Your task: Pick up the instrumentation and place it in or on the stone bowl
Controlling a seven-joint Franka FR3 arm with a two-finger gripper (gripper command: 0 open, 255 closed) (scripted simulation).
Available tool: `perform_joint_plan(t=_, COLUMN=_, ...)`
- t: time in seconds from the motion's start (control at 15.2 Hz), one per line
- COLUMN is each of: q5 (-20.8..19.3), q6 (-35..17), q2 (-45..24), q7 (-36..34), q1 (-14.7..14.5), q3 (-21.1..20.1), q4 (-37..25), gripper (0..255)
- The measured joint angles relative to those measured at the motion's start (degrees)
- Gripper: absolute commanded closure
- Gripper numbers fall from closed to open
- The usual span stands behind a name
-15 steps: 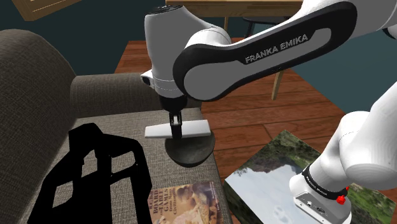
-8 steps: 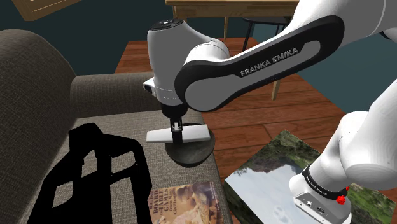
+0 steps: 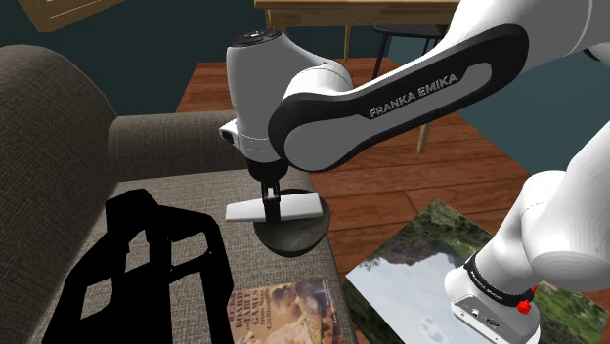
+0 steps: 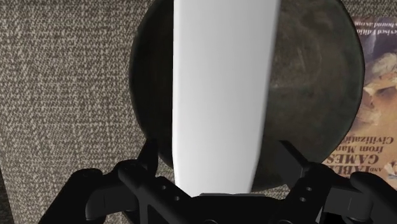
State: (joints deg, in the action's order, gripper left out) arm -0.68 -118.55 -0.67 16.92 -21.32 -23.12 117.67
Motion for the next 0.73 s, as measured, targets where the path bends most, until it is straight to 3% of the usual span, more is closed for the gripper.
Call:
perform_joint_plan(t=0.13, q5=0.0, q6=0.0, q2=0.0, q7=0.0, q1=0.0, q3=0.0, q4=0.0, gripper=0)
perform_joint_plan(t=0.46, q5=0.9, q6=6.2, q2=1.9, q7=0.4, q1=0.0, q3=0.0, q4=-4.5, gripper=0)
perform_joint_plan(t=0.73, q5=0.9, q6=7.0, q2=2.1, q7=0.7, q1=0.1, q3=0.1, q4=-5.1, gripper=0)
